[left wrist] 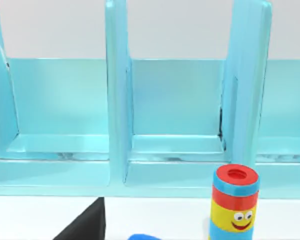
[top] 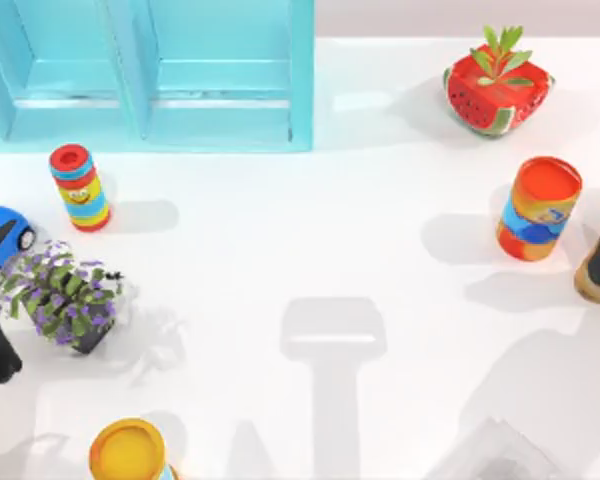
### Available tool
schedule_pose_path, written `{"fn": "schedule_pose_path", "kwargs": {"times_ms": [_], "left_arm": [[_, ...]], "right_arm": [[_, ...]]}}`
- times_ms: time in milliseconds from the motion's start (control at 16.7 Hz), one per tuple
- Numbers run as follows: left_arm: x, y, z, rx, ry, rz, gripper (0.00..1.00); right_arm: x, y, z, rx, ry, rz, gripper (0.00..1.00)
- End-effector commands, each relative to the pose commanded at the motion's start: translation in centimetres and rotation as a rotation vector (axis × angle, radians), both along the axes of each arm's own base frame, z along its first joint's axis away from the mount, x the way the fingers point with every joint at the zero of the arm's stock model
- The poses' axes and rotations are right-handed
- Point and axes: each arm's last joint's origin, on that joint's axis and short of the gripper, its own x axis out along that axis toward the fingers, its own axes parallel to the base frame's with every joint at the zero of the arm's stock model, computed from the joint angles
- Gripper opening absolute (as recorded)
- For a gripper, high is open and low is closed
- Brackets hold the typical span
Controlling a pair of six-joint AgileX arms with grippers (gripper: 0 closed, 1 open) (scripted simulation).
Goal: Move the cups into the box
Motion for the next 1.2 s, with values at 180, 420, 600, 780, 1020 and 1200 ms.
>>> {"fn": "schedule_pose_path", "kwargs": {"times_ms": [180, 420, 600, 780, 1020, 1200], "left_arm": [[0.0, 0.0, 0.0, 0.000, 0.000, 0.000, 1.00], [0.0, 0.0, 0.0, 0.000, 0.000, 0.000, 1.00], [0.0, 0.0, 0.0, 0.000, 0.000, 0.000, 1.00], [0.0, 0.0, 0.0, 0.000, 0.000, 0.000, 1.00], [0.0, 0.0, 0.0, 0.000, 0.000, 0.000, 1.00], [0.0, 0.0, 0.0, 0.000, 0.000, 0.000, 1.00]], "right_arm": [[0.0, 0.0, 0.0, 0.000, 0.000, 0.000, 1.00], [0.0, -0.1, 0.0, 0.000, 0.000, -0.002, 1.00], [0.1, -0.2, 0.8, 0.005, 0.003, -0.005, 1.00], [0.4, -0.6, 3.8, 0.006, 0.003, -0.008, 1.00], [0.2, -0.3, 8.6, 0.002, -0.002, -0.004, 1.00], [0.0, -0.1, 10.0, 0.000, 0.000, -0.002, 1.00]]}}
